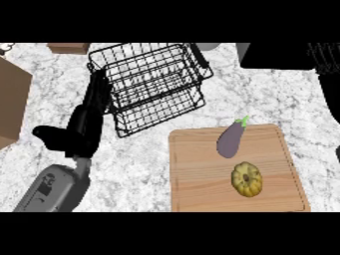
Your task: Pick the eggplant from the cutting board and place it in the tiered basket
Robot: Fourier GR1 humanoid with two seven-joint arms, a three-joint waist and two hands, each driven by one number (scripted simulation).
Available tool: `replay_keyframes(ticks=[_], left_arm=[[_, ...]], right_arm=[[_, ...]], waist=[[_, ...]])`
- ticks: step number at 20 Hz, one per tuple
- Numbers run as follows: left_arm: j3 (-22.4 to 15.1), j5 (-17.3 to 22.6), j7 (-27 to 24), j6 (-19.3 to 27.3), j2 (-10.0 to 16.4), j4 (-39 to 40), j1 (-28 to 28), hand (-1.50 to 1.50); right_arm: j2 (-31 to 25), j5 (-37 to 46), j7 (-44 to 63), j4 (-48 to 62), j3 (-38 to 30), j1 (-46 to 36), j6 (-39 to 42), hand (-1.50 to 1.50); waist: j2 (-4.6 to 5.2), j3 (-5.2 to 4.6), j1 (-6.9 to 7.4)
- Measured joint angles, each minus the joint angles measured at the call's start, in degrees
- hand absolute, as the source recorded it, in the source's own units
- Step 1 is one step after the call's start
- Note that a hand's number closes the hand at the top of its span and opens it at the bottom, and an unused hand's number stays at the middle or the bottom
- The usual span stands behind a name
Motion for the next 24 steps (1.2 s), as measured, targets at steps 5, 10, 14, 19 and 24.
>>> replay_keyframes(ticks=[5, 10, 14, 19, 24], left_arm=[[-2.91, 0.28, -1.08, -3.28, 1.6, -4.35, 4.02, 0.0], [-1.1, 2.44, -3.97, -6.02, 4.49, -7.26, 6.79, 0.0], [-2.76, 0.87, -3.83, -9.04, 7.26, -6.73, 7.1, 0.0], [-3.59, 0.09, -4.6, -11.56, 8.62, -5.77, 7.07, 0.0], [-4.25, 0.05, -4.35, -12.69, 9.11, -6.02, 7.43, 0.0]], right_arm=[[5.49, -0.92, 11.3, 12.58, -1.3, 3.68, -8.79, -1.5], [11.06, -1.18, 24.4, 25.66, -3.0, 8.15, -20.2, -1.5], [16.17, 2.7, 30.98, 32.73, -2.8, 2.84, -33.28, -1.5], [13.57, 9.02, 44.72, 43.55, 1.61, -9.85, -35.98, -1.5], [8.7, 11.67, 58.44, 51.24, 8.36, -18.45, -22.4, -1.5]], waist=[[1.17, 0.8, 0.83], [2.86, 1.0, 1.93], [1.46, 0.96, 2.54], [0.68, 1.27, 2.83], [0.65, 1.22, 3.34]])
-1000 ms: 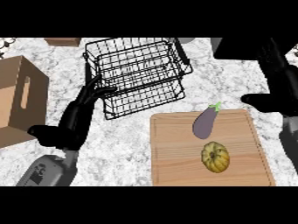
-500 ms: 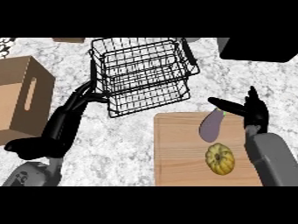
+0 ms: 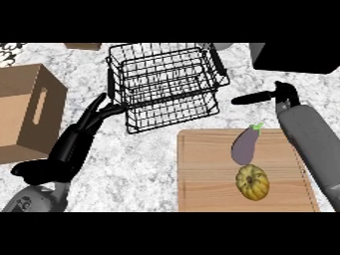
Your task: Pick the eggplant from the cutting board and place it in the tiered basket
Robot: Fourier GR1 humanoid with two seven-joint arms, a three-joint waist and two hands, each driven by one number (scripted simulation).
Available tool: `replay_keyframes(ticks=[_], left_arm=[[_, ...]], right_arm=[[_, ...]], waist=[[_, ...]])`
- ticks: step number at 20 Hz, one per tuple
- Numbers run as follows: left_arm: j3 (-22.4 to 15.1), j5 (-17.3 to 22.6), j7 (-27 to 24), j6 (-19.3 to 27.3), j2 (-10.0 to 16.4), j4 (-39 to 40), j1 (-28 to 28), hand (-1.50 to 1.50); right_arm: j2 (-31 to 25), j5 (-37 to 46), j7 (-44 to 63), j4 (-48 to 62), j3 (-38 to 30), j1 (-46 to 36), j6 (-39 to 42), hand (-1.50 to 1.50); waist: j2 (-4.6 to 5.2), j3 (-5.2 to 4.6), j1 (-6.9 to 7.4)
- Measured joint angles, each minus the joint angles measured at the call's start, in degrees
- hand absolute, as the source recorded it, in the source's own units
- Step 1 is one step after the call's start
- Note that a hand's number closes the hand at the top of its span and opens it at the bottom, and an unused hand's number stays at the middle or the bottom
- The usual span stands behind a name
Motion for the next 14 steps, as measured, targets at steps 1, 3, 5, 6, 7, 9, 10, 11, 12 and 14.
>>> replay_keyframes(ticks=[1, 3, 5, 6, 7, 9, 10, 11, 12, 14], left_arm=[[-0.07, -0.06, -0.02, -0.12, 0.07, 0.02, 0.03, 0.0], [-0.3, 0.06, 0.5, -0.42, 0.32, 0.46, 0.51, 0.0], [-0.41, 0.04, 0.72, -0.76, 0.6, 1.26, 0.77, 0.0], [-0.58, 0.14, 0.83, -1.06, 0.65, 1.69, 1.04, 0.0], [-0.68, 0.13, 0.97, -1.04, 0.55, 1.94, 1.15, 0.0], [-0.43, 0.05, 0.43, -0.98, 0.47, 2.34, 1.27, 0.0], [-0.28, 0.05, 0.28, -0.99, 0.49, 2.47, 1.27, 0.0], [0.01, 0.24, 0.51, -1.02, 0.63, 2.6, 1.2, 0.0], [0.11, 0.21, 0.04, -1.25, 0.71, 2.86, 1.46, 0.0], [0.45, 0.38, 0.33, -1.17, 0.68, 3.18, 1.4, 0.0]], right_arm=[[-0.5, -0.24, 2.32, 1.03, 1.09, -1.34, 3.68, -1.5], [-0.95, -1.16, 6.23, 2.91, 2.99, -3.9, 10.95, -1.5], [-1.24, -2.51, 8.73, 4.84, 4.42, -6.36, 17.83, -1.5], [-1.28, -3.46, 9.89, 5.73, 4.78, -7.86, 20.98, -1.5], [-1.23, -4.51, 10.76, 6.84, 5.02, -9.12, 23.84, -1.5], [-1.38, -6.74, 12.15, 9.05, 5.09, -12.02, 28.85, -1.5], [-1.49, -7.76, 12.61, 10.37, 5.07, -13.41, 30.74, -1.5], [-1.16, -8.77, 13.11, 11.69, 5.06, -14.82, 32.15, -1.5], [-0.96, -9.64, 13.48, 13.04, 5.06, -16.21, 33.36, -1.5], [-0.24, -10.92, 14.22, 15.84, 5.39, -18.53, 35.11, -1.5]], waist=[[0.07, -0.01, 0.11], [0.22, -0.07, 0.45], [0.41, -0.11, 0.57], [0.45, -0.13, 0.63], [0.48, -0.12, 0.64], [0.41, -0.05, 0.36], [0.43, -0.02, 0.27], [0.39, 0.0, 0.18], [0.33, 0.02, 0.11], [0.19, 0.05, -0.26]])
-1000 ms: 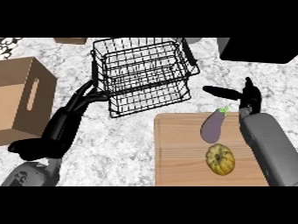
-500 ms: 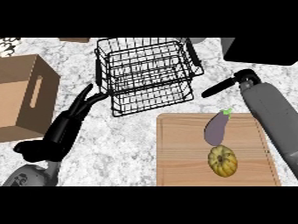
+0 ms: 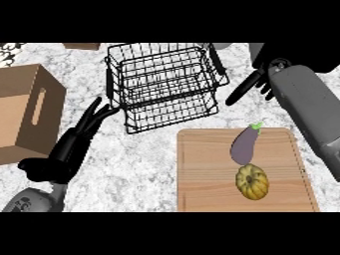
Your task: Pick the eggplant from the cutting board and place it in the tiered basket
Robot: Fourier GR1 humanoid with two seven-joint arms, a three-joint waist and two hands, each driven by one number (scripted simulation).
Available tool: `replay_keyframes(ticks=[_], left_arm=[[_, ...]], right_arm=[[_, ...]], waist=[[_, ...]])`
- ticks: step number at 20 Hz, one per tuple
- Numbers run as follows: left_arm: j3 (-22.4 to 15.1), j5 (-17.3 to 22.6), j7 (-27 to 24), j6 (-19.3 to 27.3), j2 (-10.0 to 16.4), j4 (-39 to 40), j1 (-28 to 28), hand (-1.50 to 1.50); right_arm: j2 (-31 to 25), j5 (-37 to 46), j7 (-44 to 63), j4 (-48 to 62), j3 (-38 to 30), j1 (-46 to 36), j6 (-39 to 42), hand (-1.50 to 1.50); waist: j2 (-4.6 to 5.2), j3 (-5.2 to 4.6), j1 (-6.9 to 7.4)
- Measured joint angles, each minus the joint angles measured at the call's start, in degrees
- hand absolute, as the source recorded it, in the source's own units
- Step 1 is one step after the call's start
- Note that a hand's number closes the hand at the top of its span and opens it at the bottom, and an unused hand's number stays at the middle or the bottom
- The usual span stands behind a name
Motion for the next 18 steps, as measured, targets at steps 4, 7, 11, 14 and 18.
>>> replay_keyframes(ticks=[4, 7, 11, 14, 18], left_arm=[[0.63, 0.13, -0.61, -0.25, -0.03, 0.69, 0.24, 0.0], [1.15, -0.09, -1.07, 0.07, -0.21, 1.41, 0.35, 0.0], [1.63, -0.07, -1.53, -0.13, 0.02, 1.64, 0.98, 0.0], [2.15, 0.06, -1.57, -0.19, -0.01, 2.21, 0.86, 0.0], [2.42, -0.34, -0.56, 0.21, -0.24, 3.63, 0.54, 0.0]], right_arm=[[0.63, -1.53, 0.37, 5.77, 0.65, -4.15, 2.98, -1.5], [1.2, -0.35, 0.01, 9.97, 2.46, -6.8, 4.11, -1.5], [3.06, 0.82, -0.77, 15.21, 4.8, -7.82, 6.46, -1.5], [4.25, 0.92, -0.98, 19.23, 5.47, -8.46, 8.26, -1.5], [7.0, 0.62, -1.31, 23.84, 5.28, -9.34, 9.29, -1.5]], waist=[[-0.12, 0.07, -0.51], [-0.2, 0.11, -0.81], [-0.33, 0.14, -1.25], [-0.4, 0.16, -1.75], [-0.54, 0.12, -2.28]])
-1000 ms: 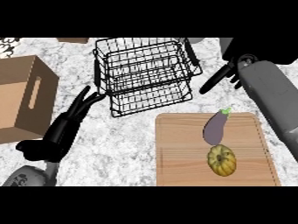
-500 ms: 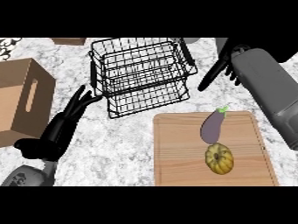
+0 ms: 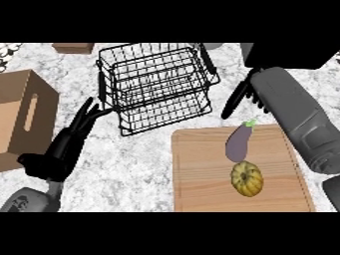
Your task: Pick the eggplant from the cutting board and place it in the tiered basket
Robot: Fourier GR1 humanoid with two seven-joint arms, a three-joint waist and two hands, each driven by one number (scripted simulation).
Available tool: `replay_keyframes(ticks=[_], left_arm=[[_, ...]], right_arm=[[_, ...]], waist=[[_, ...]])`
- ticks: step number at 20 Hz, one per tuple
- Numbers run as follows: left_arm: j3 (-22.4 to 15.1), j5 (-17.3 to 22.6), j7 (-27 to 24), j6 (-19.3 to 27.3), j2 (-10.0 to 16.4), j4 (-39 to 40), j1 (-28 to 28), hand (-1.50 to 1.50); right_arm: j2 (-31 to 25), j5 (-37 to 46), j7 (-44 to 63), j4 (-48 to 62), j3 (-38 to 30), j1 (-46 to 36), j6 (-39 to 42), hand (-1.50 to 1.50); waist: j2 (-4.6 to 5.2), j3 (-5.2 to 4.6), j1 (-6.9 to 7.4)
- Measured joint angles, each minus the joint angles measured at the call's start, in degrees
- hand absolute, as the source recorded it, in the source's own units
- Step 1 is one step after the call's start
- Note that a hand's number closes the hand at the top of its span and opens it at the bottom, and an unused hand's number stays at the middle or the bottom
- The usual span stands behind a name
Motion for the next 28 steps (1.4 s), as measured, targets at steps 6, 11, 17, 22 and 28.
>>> replay_keyframes(ticks=[6, 11, 17, 22, 28], left_arm=[[-1.77, -1.73, 1.47, -0.11, -2.78, 4.42, -1.91, 0.0], [-1.36, -2.0, 1.38, -0.91, -3.8, 6.89, -2.72, 0.0], [-0.61, -2.22, 1.36, -1.87, -3.53, 6.3, -1.27, 0.0], [-0.28, -2.8, 1.45, -2.07, -4.32, 6.38, -1.23, 0.0], [0.45, -3.8, -0.41, -2.89, -5.04, 8.11, -0.39, 0.0]], right_arm=[[2.22, 0.45, -0.76, 3.81, -0.12, -0.64, 0.37, -1.5], [3.41, 1.02, 0.09, 4.16, -0.09, 0.69, -0.13, -1.5], [3.91, 1.27, 0.14, 4.16, -0.63, 2.27, -0.26, -1.5], [4.72, 1.7, -0.31, 4.14, -0.88, 2.93, -0.28, -1.5], [6.05, 2.39, -0.94, 4.02, -1.18, 3.6, -1.85, 1.5]], waist=[[0.06, -0.19, -0.69], [-0.09, -0.24, -1.1], [-0.44, -0.25, -1.39], [-0.93, -0.49, -1.55], [-1.51, -0.9, -1.97]])
